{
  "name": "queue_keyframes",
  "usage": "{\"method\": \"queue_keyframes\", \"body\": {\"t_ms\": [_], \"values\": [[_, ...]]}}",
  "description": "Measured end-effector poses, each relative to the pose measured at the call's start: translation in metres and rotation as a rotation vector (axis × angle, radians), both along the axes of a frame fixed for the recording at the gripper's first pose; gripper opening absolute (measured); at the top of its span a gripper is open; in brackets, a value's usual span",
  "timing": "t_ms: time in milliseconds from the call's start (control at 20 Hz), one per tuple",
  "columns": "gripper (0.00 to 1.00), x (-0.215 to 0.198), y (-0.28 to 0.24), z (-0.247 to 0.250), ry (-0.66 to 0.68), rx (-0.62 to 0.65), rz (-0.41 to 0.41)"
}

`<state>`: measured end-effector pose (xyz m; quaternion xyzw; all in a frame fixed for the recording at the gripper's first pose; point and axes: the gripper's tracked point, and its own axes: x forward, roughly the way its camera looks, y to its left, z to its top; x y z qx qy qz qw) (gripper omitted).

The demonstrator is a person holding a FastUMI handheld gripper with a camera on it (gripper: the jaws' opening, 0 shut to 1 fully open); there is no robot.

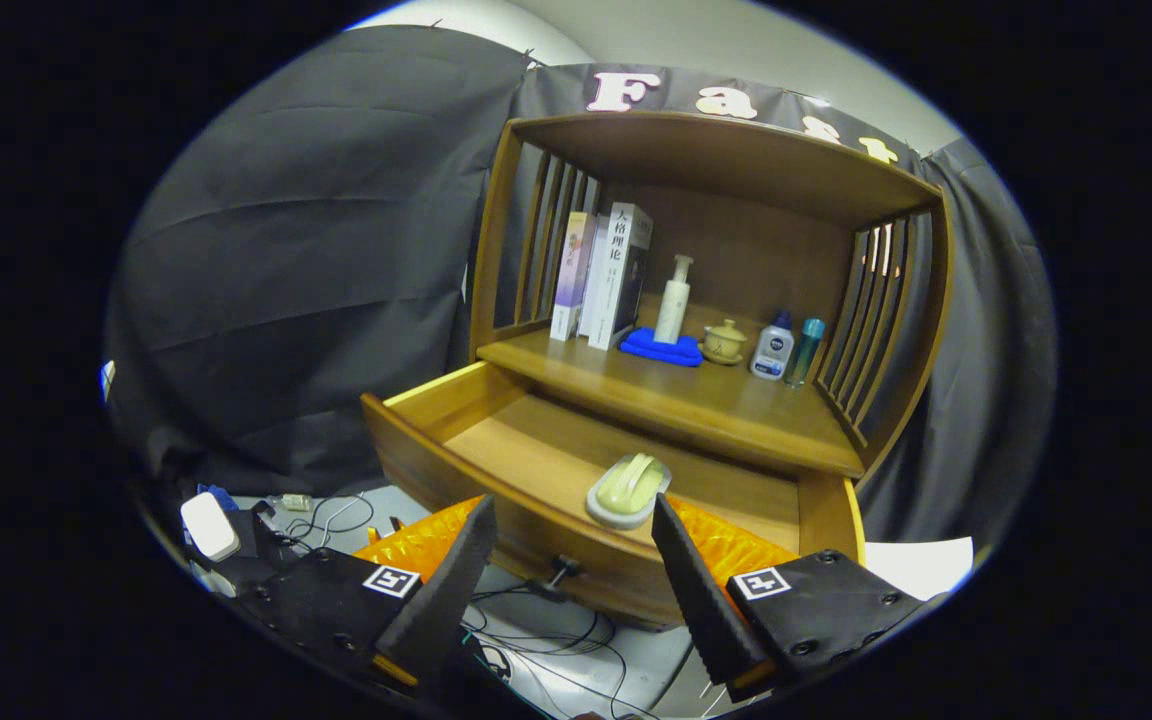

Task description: Pull open the drawer, take out the items inside it, and place them on the countertop above the cabinet.

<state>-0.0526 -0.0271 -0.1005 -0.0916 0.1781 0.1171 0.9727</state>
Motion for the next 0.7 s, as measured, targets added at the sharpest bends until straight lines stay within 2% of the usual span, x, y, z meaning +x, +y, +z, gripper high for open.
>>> {"method": "queue_keyframes", "body": {"t_ms": [200, 400, 700], "values": [[0.98, 0.027, -0.007, 0.010, 0.029, 0.000, -0.030], [0.98, 0.062, -0.014, 0.010, 0.094, 0.053, -0.072], [0.98, 0.109, -0.013, -0.023, 0.255, 0.128, -0.120]]}}
